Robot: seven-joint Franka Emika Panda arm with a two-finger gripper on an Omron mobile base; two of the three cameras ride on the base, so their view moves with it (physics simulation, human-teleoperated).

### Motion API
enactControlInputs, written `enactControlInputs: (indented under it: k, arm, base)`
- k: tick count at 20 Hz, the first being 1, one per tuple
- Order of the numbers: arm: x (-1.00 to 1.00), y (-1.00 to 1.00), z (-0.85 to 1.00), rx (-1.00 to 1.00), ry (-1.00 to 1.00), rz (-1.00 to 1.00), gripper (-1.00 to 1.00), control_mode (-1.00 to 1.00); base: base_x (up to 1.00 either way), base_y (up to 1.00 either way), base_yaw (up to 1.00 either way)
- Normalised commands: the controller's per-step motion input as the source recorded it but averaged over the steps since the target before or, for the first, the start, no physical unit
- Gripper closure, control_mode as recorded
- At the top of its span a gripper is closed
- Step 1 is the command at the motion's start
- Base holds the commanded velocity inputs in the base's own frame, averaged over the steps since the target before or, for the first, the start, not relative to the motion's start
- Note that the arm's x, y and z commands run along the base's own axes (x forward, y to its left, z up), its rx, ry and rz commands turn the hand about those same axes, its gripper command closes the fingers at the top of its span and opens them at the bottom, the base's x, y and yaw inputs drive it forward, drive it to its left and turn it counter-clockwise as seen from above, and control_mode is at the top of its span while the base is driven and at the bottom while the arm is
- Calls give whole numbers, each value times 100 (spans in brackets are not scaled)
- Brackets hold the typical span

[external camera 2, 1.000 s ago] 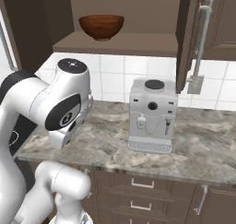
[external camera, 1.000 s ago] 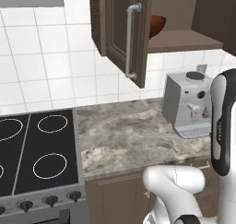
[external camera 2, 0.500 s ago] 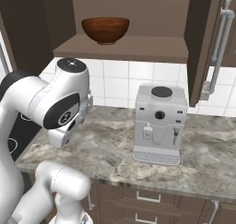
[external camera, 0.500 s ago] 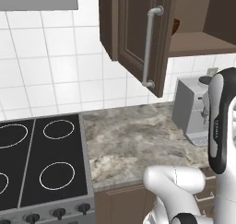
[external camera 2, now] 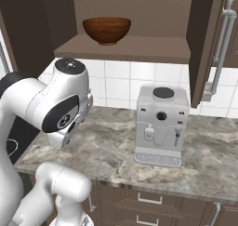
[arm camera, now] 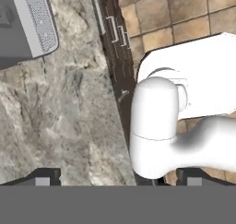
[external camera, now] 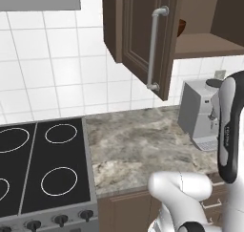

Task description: Pick up the bowls from the cabinet and place each bowl in front of a stool on the dining counter.

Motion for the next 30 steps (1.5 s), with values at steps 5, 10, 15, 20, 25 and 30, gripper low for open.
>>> enactControlInputs:
  k: [5, 10, 15, 20, 25, 30]
  arm:
    - [-49, -7, 86, 5, -68, 11, -100, -100]
    - [-20, -1, 83, 8, -61, 3, -100, -100]
    - [20, -1, 96, 3, -15, 0, -100, -100]
    - [49, 0, 67, 3, -13, 9, -100, -100]
    - [96, 0, 17, 1, 0, 5, -100, -100]
    - [100, 0, 16, 3, 11, 1, -100, -100]
  base:
    - [0, 0, 0]
    - [0, 0, 0]
    - [0, 0, 0]
    - [0, 0, 0]
    - [0, 0, 0]
    - [0, 0, 0]
